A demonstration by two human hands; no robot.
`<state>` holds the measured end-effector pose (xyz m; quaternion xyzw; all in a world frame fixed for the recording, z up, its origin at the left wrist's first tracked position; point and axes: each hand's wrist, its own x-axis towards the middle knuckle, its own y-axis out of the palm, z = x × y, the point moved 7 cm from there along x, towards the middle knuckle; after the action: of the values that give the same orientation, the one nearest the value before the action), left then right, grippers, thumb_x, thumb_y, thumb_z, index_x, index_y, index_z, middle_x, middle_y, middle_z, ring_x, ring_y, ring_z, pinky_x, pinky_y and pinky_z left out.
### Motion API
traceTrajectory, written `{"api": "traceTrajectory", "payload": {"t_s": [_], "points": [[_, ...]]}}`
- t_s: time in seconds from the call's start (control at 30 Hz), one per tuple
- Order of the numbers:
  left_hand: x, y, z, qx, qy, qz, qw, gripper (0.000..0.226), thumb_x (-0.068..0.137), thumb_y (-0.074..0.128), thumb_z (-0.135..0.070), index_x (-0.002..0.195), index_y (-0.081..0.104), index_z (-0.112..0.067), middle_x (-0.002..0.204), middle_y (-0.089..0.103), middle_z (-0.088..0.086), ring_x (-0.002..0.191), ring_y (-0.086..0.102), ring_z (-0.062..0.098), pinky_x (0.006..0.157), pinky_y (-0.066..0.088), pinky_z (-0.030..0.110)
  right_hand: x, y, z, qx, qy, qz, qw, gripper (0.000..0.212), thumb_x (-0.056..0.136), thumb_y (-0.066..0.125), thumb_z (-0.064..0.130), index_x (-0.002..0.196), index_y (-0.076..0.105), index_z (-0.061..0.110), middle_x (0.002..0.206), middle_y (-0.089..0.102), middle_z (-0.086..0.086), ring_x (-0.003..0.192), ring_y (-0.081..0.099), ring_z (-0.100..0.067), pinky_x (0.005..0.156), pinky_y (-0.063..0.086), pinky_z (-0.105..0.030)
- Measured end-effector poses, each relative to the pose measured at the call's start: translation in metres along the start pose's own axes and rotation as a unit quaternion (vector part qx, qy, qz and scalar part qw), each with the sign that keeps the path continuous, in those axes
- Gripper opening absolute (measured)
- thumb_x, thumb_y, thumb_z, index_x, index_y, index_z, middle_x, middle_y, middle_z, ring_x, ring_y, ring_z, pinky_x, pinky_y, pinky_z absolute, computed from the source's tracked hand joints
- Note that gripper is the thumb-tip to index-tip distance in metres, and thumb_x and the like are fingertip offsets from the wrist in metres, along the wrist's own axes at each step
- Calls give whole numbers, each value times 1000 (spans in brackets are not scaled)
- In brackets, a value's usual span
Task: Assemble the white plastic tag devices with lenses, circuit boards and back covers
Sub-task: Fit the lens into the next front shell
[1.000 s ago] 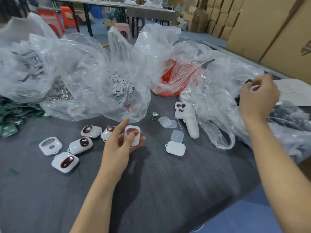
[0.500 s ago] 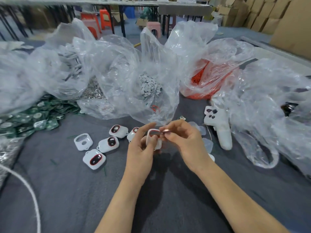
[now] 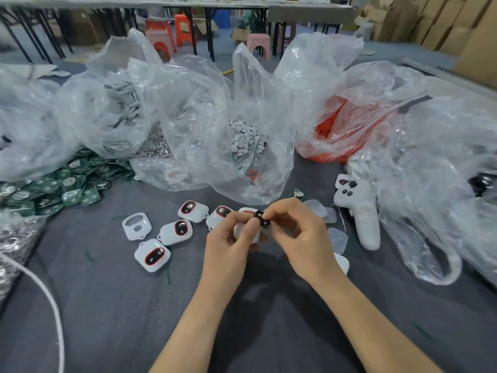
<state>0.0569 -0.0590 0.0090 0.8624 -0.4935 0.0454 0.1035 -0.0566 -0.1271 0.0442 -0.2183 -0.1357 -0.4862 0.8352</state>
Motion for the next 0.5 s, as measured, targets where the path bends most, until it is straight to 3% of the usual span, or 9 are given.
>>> {"api": "traceTrajectory", "payload": {"t_s": [0.17,0.3,0.43,0.5], "points": [[0,-1,0,5,-7,5,1000,18,94,56,-6,85,67,-18,78,70,-5,72,69,10,62,50,17,0,-1,-5,71,52,-2,996,23,81,62,-14,86,69,7,87,69,1,86,67,-8,79,50,-16],[-2,1,-3,14,3,14,1000,23,94,55,-3,88,64,-24,83,70,-7,73,70,14,62,50,17,-1,-1,-11,105,94,-5,990,27,81,66,-9,90,68,17,86,72,7,85,68,-5,78,50,-13],[-3,2,-1,-36,-7,2,999,24,91,61,-6,106,48,-20,89,70,-2,68,68,17,59,51,21,0,-11,-24,157,140,-72,975,26,81,64,-10,86,68,16,80,71,7,80,67,-7,75,54,-20],[-2,4,-1,-40,-12,13,999,27,85,65,-13,106,48,-20,88,72,1,66,67,17,58,49,21,0,-13,-30,189,162,-87,965,26,82,62,-11,82,69,14,77,71,4,77,68,-10,71,55,-23]]}}
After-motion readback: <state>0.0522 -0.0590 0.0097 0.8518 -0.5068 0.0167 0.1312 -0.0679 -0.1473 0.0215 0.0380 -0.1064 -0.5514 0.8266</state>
